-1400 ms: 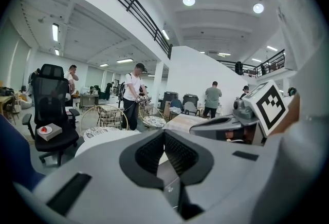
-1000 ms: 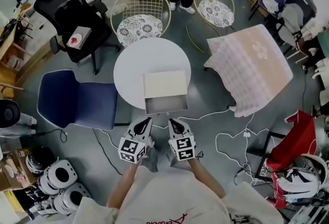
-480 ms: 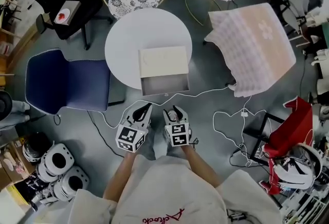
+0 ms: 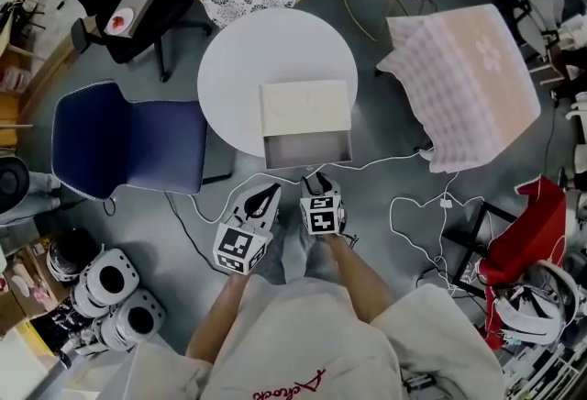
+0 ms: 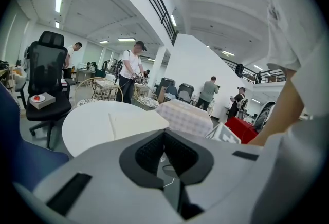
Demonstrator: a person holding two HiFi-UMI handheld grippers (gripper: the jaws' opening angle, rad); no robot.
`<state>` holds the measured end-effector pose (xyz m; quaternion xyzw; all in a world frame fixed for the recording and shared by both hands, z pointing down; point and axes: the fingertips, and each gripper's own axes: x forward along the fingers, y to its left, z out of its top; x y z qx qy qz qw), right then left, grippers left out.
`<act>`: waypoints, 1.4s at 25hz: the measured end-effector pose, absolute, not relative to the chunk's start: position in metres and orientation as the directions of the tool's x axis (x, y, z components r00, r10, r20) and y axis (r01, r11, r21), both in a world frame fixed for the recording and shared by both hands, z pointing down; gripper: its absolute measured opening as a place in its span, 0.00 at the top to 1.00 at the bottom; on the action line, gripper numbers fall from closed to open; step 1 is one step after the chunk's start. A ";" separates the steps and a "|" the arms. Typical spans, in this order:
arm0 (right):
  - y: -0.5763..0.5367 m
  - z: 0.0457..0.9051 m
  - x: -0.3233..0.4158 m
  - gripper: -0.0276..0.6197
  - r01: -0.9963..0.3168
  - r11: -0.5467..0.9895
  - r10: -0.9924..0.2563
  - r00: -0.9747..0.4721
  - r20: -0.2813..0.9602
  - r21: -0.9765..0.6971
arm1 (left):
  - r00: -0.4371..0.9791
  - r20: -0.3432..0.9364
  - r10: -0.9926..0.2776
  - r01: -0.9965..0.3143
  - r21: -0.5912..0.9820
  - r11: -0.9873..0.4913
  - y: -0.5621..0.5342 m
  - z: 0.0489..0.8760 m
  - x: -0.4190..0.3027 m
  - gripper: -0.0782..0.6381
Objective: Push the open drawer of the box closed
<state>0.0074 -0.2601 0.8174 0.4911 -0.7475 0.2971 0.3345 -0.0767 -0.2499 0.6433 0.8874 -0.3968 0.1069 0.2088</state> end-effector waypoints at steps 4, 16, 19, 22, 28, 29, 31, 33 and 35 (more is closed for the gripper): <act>-0.277 0.821 0.006 0.73 -0.939 0.329 -0.544 -0.277 0.792 -0.103 | 0.660 0.363 -0.658 -0.751 0.290 -0.593 -0.247 0.646 -0.079 0.87; -0.282 0.815 -0.001 0.84 -0.954 0.286 -0.531 -0.235 0.814 -0.089 | 0.658 0.366 -0.658 -0.753 0.294 -0.589 -0.250 0.650 -0.086 0.87; -0.281 0.817 0.001 0.84 -0.955 0.283 -0.524 -0.229 0.820 -0.086 | 0.662 0.363 -0.656 -0.750 0.298 -0.591 -0.250 0.650 -0.083 0.87; -0.281 0.820 0.003 0.84 -0.955 0.286 -0.519 -0.228 0.824 -0.083 | 0.663 0.361 -0.656 -0.749 0.301 -0.591 -0.250 0.650 -0.081 0.87; -0.303 0.820 0.004 0.84 -0.960 0.268 -0.537 -0.217 0.815 -0.079 | 0.665 0.363 -0.653 -0.747 0.307 -0.590 -0.251 0.651 -0.082 0.87; -0.308 0.820 0.005 0.84 -0.959 0.272 -0.542 -0.219 0.812 -0.077 | 0.665 0.363 -0.652 -0.747 0.308 -0.590 -0.251 0.651 -0.081 0.87; -0.318 0.820 0.004 0.84 -0.956 0.284 -0.552 -0.224 0.803 -0.071 | 0.663 0.362 -0.655 -0.748 0.311 -0.586 -0.252 0.651 -0.081 0.87; -0.328 0.820 0.003 0.84 -0.955 0.288 -0.552 -0.227 0.802 -0.073 | 0.661 0.364 -0.656 -0.750 0.313 -0.583 -0.251 0.653 -0.082 0.87; -0.337 0.819 0.001 0.84 -0.954 0.290 -0.549 -0.230 0.804 -0.075 | 0.659 0.366 -0.657 -0.752 0.315 -0.579 -0.251 0.654 -0.084 0.87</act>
